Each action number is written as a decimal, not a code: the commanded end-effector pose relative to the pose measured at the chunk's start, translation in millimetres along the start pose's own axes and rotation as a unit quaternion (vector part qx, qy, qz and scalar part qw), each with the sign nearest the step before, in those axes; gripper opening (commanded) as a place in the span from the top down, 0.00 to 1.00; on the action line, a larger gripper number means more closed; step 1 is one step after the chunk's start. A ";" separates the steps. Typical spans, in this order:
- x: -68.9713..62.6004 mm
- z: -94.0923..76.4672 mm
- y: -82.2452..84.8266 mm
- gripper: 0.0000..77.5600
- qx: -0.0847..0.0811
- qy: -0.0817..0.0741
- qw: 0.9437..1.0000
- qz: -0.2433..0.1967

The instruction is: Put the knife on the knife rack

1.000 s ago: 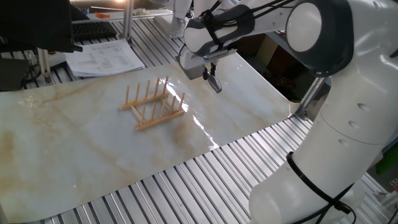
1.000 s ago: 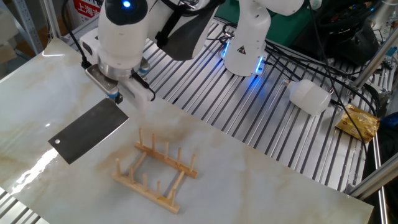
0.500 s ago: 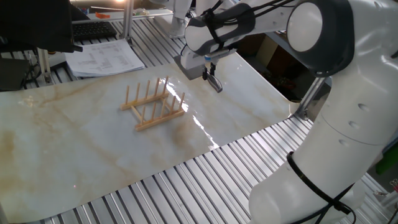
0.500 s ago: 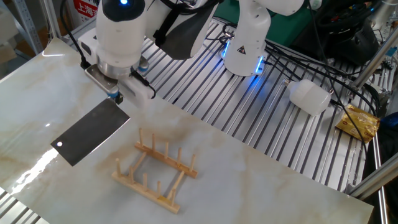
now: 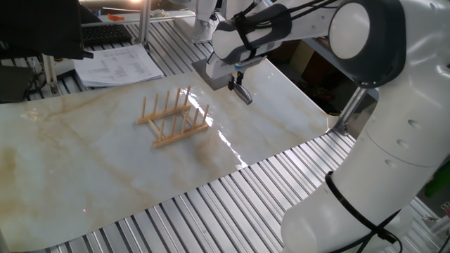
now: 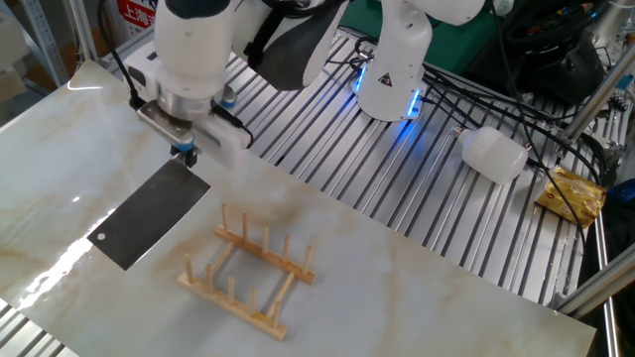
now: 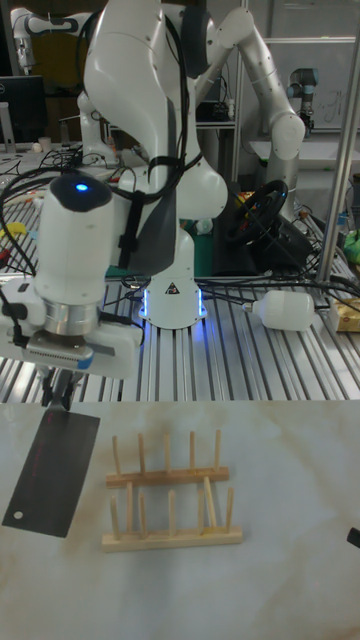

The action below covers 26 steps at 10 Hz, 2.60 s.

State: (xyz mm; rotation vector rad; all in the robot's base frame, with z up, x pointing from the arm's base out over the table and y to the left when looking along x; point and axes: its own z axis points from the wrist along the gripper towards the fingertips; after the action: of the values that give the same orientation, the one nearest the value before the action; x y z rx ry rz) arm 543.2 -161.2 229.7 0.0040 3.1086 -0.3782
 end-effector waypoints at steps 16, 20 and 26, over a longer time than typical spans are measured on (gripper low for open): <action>14.7 -30.4 51.2 0.99 0.095 0.001 0.995 0.014; 12.5 -28.7 54.5 0.99 0.104 0.002 0.995 0.011; 16.8 -37.7 73.9 0.99 0.137 0.012 0.991 0.011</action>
State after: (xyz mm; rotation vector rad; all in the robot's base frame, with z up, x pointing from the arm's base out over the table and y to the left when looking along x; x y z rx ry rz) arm 526.2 -83.1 245.7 0.0453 3.0555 -0.7826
